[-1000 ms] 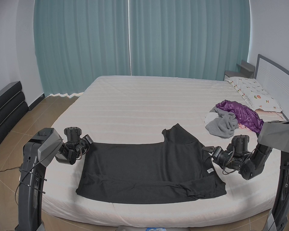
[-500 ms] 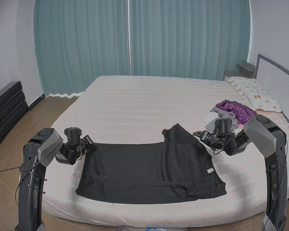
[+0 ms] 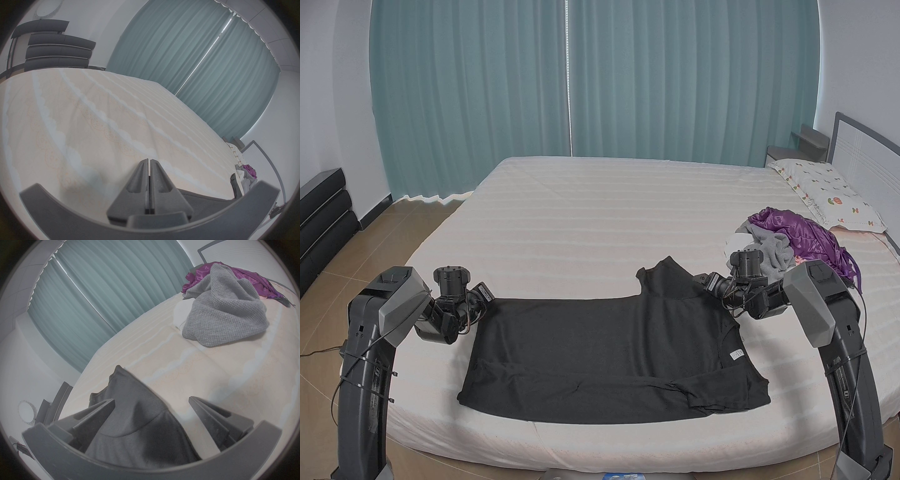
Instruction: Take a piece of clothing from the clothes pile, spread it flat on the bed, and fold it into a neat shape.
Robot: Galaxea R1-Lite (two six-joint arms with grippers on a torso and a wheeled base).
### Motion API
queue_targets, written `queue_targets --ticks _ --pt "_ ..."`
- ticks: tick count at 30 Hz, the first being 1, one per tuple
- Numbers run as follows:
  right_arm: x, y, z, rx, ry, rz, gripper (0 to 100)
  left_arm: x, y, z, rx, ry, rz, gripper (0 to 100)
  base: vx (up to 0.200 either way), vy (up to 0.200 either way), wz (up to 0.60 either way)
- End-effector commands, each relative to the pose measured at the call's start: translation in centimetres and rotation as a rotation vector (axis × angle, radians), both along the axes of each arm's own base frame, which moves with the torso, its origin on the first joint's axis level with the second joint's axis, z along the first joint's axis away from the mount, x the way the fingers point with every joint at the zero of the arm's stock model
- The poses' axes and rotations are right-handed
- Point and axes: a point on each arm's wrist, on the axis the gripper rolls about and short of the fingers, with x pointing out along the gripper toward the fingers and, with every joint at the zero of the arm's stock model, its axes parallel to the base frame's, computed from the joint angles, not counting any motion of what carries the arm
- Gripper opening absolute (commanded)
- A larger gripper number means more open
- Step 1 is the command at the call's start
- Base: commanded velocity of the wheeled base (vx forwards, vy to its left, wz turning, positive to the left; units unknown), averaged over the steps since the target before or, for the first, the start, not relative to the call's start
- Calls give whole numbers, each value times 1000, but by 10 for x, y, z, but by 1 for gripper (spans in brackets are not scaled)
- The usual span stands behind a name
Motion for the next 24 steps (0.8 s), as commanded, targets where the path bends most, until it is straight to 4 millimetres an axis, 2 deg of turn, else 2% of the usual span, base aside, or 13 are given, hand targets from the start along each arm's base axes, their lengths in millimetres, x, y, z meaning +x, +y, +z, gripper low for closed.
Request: queue_targets --ticks 1,2,3,20,24 --pt "6 -2 -21 1 18 -9 100 0 0 2 0 -3 0 0 0 0 0" --pt "7 -3 -19 6 11 -15 100 0 0 2 0 -3 0 0 0 0 0" --pt "7 -4 -18 15 11 -19 0 0 0 1 0 -1 0 0 0 0 0" --pt "10 -9 0 29 -19 -36 0 0 0 2 0 -4 0 0 0 0 0" --pt "8 -12 11 44 -28 -48 0 0 0 4 0 -10 0 0 0 0 0"
